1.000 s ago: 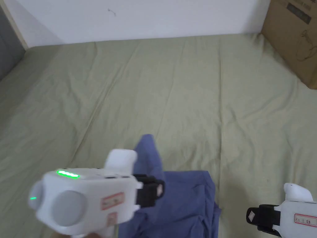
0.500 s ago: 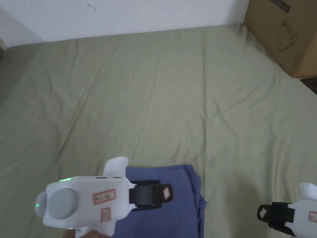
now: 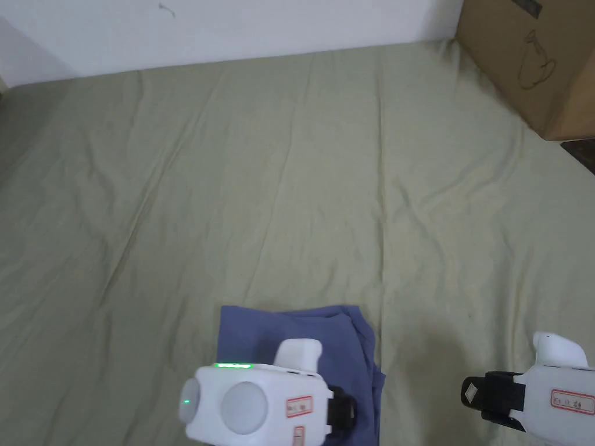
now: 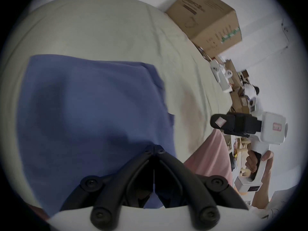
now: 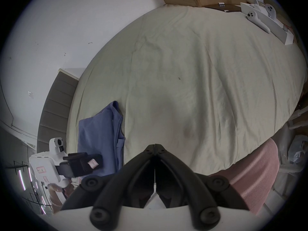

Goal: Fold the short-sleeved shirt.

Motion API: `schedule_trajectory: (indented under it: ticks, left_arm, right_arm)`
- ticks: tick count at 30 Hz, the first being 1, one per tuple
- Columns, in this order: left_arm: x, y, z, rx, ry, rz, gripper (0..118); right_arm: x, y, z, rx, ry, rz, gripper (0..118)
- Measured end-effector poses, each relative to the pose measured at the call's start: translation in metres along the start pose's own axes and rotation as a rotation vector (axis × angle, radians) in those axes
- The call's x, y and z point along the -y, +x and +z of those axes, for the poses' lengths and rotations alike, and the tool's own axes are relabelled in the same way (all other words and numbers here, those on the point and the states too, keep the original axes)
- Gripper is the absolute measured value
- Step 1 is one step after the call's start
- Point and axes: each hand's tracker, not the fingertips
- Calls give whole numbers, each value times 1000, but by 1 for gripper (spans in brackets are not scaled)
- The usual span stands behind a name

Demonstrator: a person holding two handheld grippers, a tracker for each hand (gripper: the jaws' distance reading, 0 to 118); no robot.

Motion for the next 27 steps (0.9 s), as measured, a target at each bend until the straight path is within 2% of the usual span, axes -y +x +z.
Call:
schedule_trajectory:
  ticks: [4, 8, 11, 16, 20, 24, 27]
  left_arm:
    - [-1, 21, -24, 116, -55, -9, 0]
    - [3, 27, -21, 110, -49, -42, 0]
    - [5, 7, 16, 173, 45, 35, 0]
    - [16, -65, 104, 141, 264, 170, 0]
    - [41, -125, 161, 52, 394, 344, 0]
    - [63, -161, 178, -8, 376, 408, 0]
    - [78, -179, 174, 36, 378, 456, 0]
  right_arm:
    - [2, -1, 1, 16, -3, 20, 0]
    - [3, -4, 3, 6, -3, 31, 0]
    - [1, -10, 1, 1, -12, 73, 0]
    - [-3, -28, -12, -19, -33, 142, 0]
    - [-7, -61, -24, -63, -47, 227, 0]
    - [-14, -111, -36, -133, -19, 307, 0]
    - [-11, -145, -54, -160, -59, 398, 0]
